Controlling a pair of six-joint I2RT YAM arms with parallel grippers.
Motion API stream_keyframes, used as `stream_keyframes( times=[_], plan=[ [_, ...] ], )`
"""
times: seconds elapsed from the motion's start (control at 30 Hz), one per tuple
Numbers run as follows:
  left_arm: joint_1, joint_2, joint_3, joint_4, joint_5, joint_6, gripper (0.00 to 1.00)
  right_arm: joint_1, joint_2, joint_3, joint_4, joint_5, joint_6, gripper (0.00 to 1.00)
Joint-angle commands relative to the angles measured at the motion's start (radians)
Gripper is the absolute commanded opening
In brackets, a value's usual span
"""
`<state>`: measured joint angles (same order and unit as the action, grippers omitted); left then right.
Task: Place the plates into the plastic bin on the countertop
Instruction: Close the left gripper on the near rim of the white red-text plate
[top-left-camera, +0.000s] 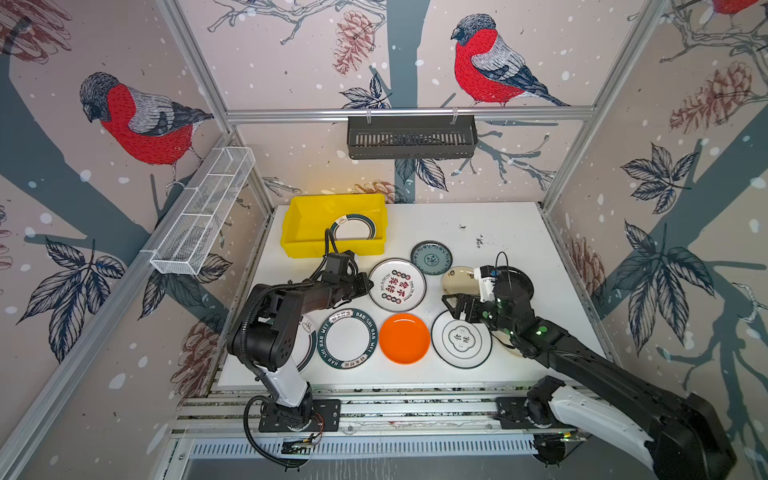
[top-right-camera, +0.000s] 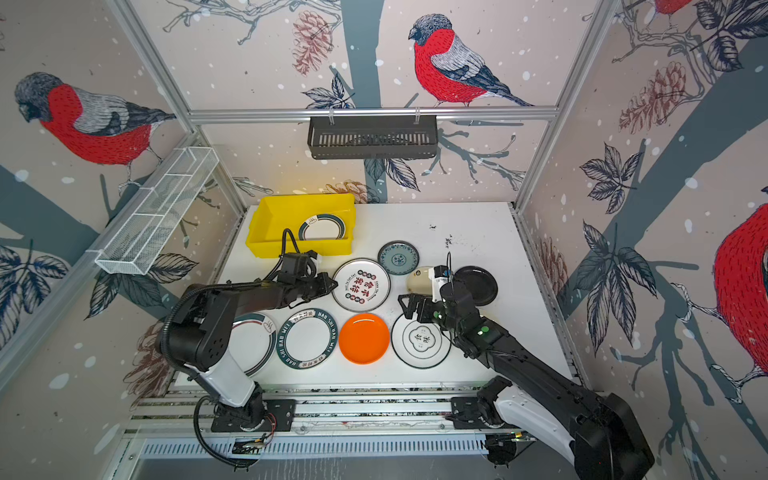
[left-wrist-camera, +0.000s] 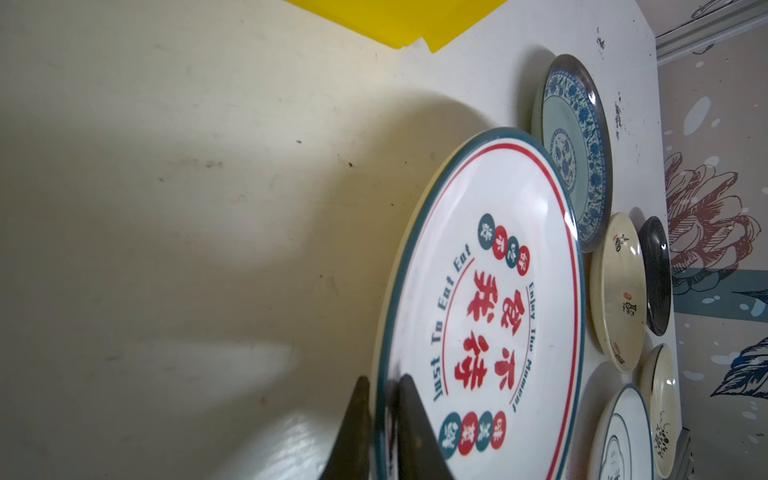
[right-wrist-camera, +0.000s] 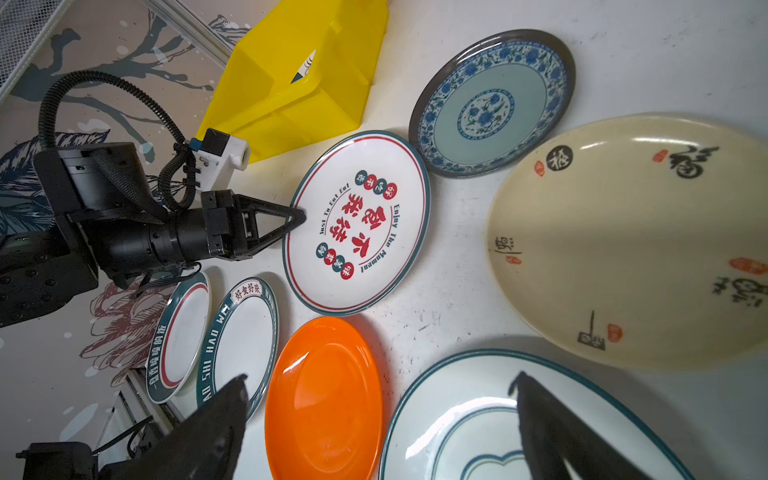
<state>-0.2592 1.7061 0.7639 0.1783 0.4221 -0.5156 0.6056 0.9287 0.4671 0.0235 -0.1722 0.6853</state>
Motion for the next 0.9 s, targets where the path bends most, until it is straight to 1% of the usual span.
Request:
stream_keyframes(
  times=[0.0, 0.3, 0.4, 0.87],
  plan=[
    [-0.003, -0.004, 0.01, -0.072, -0.051, 0.045, 0.1, 0.0, -0.004, 0.001, -0.006, 0.014, 0.007, 1.0],
    [-0.003, -0.049, 0.038, -0.108, -0.043, 0.052, 0.04, 0.0, -0.004, 0.002, -0.005, 0.019, 0.007, 1.0],
    [-0.003, -0.062, 0.044, -0.119, -0.047, 0.054, 0.0, 0.0, -0.001, 0.004, -0.003, 0.022, 0.005, 1.0],
    [-0.003, -0.143, 0.075, -0.142, -0.017, 0.042, 0.0, -0.001, 0.011, 0.031, -0.007, 0.019, -0.003, 1.0]
  ],
)
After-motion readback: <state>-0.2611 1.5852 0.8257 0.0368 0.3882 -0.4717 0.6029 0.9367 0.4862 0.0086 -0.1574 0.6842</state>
